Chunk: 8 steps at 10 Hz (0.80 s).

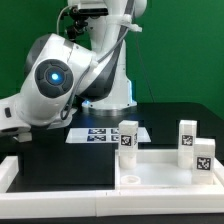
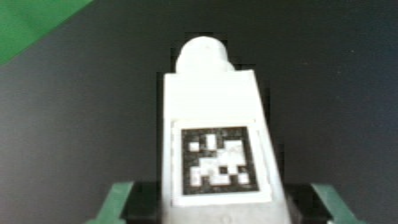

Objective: Assemble square table

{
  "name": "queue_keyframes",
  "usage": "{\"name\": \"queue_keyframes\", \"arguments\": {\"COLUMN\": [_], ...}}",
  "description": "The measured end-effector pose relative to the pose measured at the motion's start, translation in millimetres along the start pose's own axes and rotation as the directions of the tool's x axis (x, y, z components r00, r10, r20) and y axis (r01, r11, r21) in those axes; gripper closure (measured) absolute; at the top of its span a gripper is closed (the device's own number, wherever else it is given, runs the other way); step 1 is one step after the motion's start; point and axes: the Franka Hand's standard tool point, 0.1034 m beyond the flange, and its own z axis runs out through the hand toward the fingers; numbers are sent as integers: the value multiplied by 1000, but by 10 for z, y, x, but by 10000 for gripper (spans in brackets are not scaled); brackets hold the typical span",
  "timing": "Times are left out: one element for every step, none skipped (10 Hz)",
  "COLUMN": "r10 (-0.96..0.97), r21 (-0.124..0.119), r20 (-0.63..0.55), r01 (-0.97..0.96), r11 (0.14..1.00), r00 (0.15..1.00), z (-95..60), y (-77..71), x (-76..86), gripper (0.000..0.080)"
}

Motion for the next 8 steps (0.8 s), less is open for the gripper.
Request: {"name": "queue_keyframes", "arguments": {"r10": [0, -17, -40, -39, -40, -58, -52, -35], "r21": [0, 2, 9, 17, 17, 9, 11, 23], "r20": [0, 1, 1, -1, -4, -19, -37, -33], "r01": [0, 17, 40, 39, 41, 58, 53, 36], "r11": [1000, 1000, 999, 999, 999, 998, 999, 999], "r00": [1000, 1000, 999, 999, 999, 998, 998, 999], "z": [0, -40, -272, -557, -798, -1089, -1245, -1232], "y": [0, 4, 16, 17, -2, 10, 68, 103], "x": [0, -5, -37, -87, -126, -187, -262, -306], "gripper": [511, 511, 510, 509, 509, 509, 509, 509]}}
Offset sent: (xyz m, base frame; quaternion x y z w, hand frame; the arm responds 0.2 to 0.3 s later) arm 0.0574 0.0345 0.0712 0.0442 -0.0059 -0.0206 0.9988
